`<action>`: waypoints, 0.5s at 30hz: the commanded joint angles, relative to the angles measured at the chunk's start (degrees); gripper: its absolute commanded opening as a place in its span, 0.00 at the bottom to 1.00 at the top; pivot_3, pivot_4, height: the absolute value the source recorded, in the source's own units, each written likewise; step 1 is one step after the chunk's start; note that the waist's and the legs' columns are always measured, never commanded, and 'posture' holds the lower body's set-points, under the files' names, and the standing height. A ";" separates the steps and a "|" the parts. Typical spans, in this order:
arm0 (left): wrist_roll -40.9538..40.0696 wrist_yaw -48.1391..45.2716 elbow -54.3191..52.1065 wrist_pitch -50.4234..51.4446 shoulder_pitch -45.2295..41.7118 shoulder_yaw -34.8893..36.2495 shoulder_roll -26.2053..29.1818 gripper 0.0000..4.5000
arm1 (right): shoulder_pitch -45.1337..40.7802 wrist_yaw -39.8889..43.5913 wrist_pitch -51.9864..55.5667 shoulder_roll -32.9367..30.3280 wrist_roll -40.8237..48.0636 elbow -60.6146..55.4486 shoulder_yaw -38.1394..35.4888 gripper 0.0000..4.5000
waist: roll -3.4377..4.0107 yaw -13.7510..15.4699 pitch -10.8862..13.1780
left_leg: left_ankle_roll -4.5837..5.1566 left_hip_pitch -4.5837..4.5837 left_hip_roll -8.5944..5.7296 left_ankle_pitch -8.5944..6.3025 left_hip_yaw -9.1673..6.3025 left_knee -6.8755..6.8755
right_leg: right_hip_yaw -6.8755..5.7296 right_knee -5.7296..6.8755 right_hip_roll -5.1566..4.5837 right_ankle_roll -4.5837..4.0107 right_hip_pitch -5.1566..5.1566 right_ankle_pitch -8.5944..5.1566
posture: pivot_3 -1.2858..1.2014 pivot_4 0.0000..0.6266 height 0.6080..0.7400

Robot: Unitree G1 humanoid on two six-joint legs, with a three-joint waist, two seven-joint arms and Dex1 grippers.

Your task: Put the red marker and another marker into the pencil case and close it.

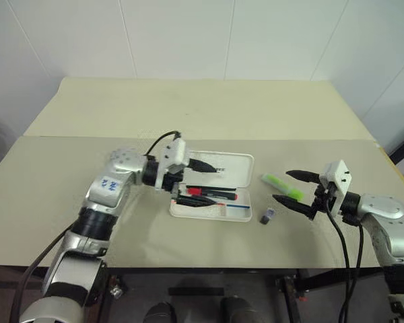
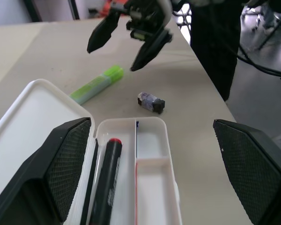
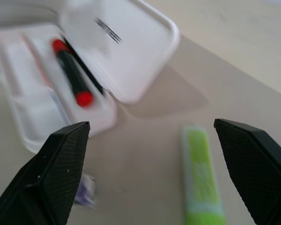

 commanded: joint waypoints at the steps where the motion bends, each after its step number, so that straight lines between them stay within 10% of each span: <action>1: -4.45 -2.53 -3.78 -1.79 3.15 4.38 3.24 0.99 | -3.08 -1.34 -4.10 1.50 -2.88 6.69 0.88 1.00 | 0.00 -0.51 0.00 | 0.01 -0.01 0.00 0.01 -0.01 0.01 | -0.01 0.02 0.00 0.00 0.00 0.00 | 0.52 0.24 1.00; 15: -10.88 -7.03 1.01 -5.74 8.59 13.13 9.23 0.99 | -15.46 0.02 -10.68 5.81 -8.53 31.72 3.41 1.00 | 0.02 -1.25 0.01 | 0.02 0.00 0.00 0.03 -0.02 0.07 | -0.05 0.07 -0.02 0.00 0.03 0.01 | 0.52 0.24 1.00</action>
